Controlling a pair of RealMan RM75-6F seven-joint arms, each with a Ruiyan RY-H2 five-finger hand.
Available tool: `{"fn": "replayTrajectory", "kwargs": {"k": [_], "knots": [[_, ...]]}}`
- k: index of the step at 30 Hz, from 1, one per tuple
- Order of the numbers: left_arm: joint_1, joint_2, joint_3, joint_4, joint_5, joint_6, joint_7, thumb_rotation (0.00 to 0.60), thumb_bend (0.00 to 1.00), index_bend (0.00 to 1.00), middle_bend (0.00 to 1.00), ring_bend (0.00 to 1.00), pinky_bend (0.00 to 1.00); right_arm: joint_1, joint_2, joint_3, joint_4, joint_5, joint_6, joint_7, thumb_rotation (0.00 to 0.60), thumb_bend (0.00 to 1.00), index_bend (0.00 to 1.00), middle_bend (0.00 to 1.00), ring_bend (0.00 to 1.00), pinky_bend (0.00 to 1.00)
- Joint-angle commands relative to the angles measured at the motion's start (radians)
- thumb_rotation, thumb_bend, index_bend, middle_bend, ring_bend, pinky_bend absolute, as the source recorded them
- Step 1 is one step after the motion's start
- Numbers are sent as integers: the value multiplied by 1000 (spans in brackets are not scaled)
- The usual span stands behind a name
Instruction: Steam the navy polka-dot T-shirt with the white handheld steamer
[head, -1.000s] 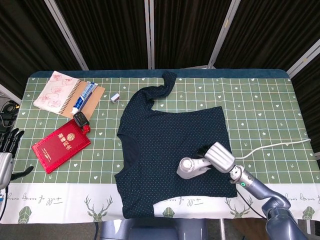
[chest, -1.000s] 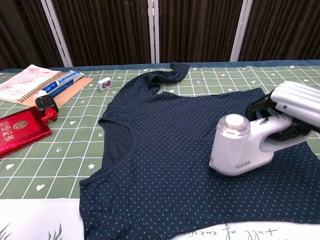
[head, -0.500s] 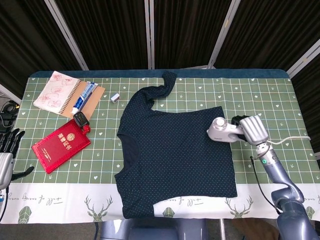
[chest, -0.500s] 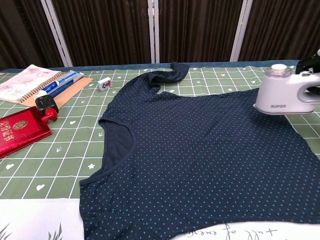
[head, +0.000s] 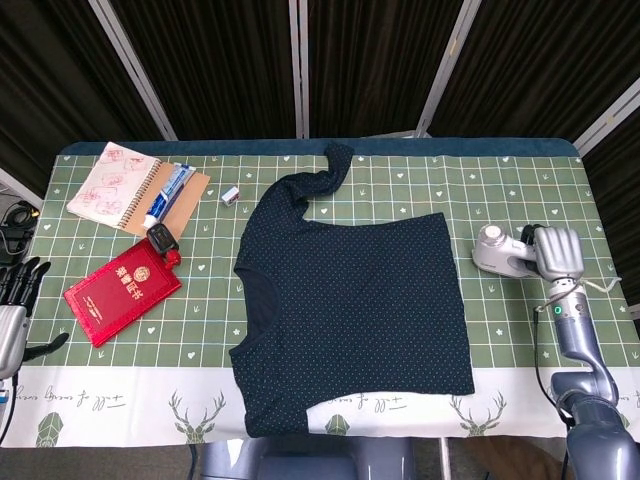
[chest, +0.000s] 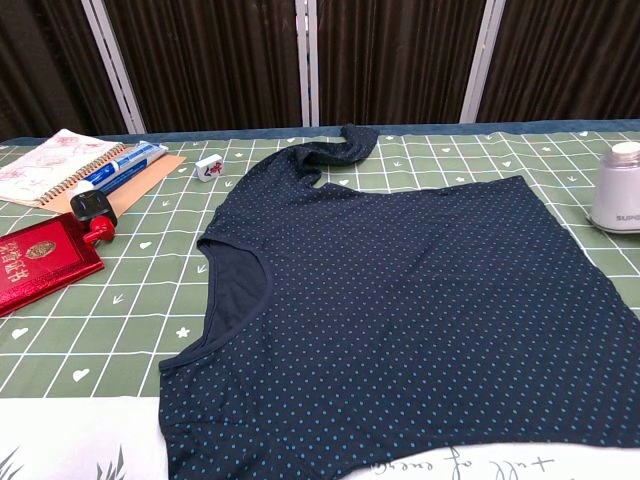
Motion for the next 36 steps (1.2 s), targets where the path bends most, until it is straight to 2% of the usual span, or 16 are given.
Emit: {"fn": "replayTrajectory", "kwargs": {"k": [1,4,6,8,10,11,13,15,18,20,22,29,33,36], "knots": [[0,0,1,-1,1,0,0,600,0,0,0,0,0,-2,13,-12,-14,-10,-21,7,600,96,399,419,402,730],[0,1,2,-2,3,1,0,600,0,0,0,0,0,-5,29,-25,-37,-23,-31,33,600,1,251,269,348,685],[1,1,3,-3,5,1,-1,600,0,0,0,0,0,-6,44,-37,-58,-35,-35,61,600,0,217,227,296,678],[2,3,3,-5,7,3,-2,600,0,0,0,0,0,-9,64,-53,-81,-55,-12,96,600,0,195,191,181,656],[2,4,4,-6,9,5,-5,600,0,0,0,0,0,-14,86,-74,-105,-78,2,127,600,0,140,114,38,556],[3,5,4,-7,10,5,-6,600,0,0,0,0,0,-17,97,-84,-118,-89,10,141,600,0,120,85,22,505],[3,7,6,-9,14,6,-9,600,0,0,0,0,0,-23,125,-105,-150,-112,31,172,600,0,63,14,0,341],[5,9,8,-12,19,9,-14,600,0,0,0,0,0,-33,154,-122,-181,-132,66,177,600,0,24,0,0,246],[8,16,11,-17,32,18,-25,600,0,0,0,0,0,-66,214,-136,-251,-156,174,133,600,0,0,0,0,132],[10,21,13,-21,39,22,-32,600,0,0,0,0,0,-82,269,-140,-340,-160,203,114,600,0,0,0,0,83],[14,27,15,-26,51,34,-42,600,0,0,0,0,0,-115,353,-138,-488,-162,273,78,600,0,0,0,0,51],[27,39,26,-35,85,62,-54,600,0,0,0,0,0,-221,579,-114,-983,-105,394,-197,600,0,0,0,0,0],[34,45,34,-43,105,75,-62,600,0,0,0,0,0,-290,648,-112,-1167,-91,487,-345,600,0,0,0,0,0],[36,50,41,-46,118,79,-70,600,0,0,0,0,0,-334,667,-112,-1250,-95,554,-400,600,0,0,0,0,0]]}}
